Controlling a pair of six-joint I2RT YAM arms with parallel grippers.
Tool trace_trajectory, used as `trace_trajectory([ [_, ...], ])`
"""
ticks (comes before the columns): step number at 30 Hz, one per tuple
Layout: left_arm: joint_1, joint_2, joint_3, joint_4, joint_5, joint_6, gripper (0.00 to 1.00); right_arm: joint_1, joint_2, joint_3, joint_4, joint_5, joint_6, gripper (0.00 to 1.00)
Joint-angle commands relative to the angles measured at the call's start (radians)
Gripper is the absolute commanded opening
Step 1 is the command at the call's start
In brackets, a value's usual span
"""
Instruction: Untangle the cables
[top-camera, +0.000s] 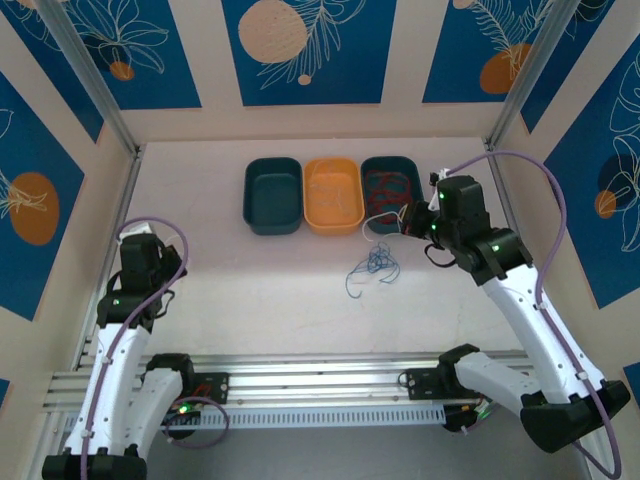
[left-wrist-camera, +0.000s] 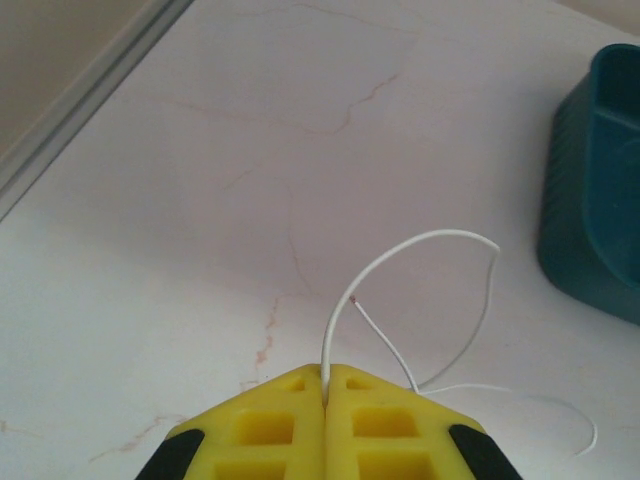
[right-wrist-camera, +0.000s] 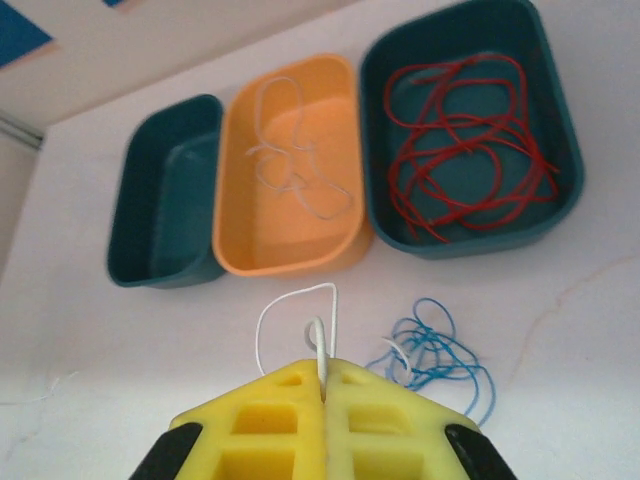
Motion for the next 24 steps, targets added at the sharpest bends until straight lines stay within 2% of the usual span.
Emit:
trace_trajectory([
  [1, 0.012, -0.029, 0.030, 0.046, 0.091, 0.013, 0.00, 0.032, -0.006, 0.076, 0.019, -0.057, -0.042, 0.00],
  [10, 0.011, -0.023, 0.072, 0.135, 0.313, -0.004, 0.00, 0.139, 0.013, 0.144, 0.014, -0.010, -0.075, 0.00],
  [18, 0.004, 0.104, 0.158, 0.381, 0.491, -0.141, 0.00, 0.144, 0.011, 0.076, 0.045, -0.017, -0.040, 0.00],
  [21, -0.019, 0.170, 0.178, 0.485, 0.524, -0.200, 0.00, 0.146, 0.007, 0.051, 0.051, -0.018, -0.019, 0.00],
  [24, -0.076, 0.229, 0.199, 0.575, 0.508, -0.220, 0.00, 0.150, 0.004, 0.025, 0.054, -0.020, 0.003, 0.00],
])
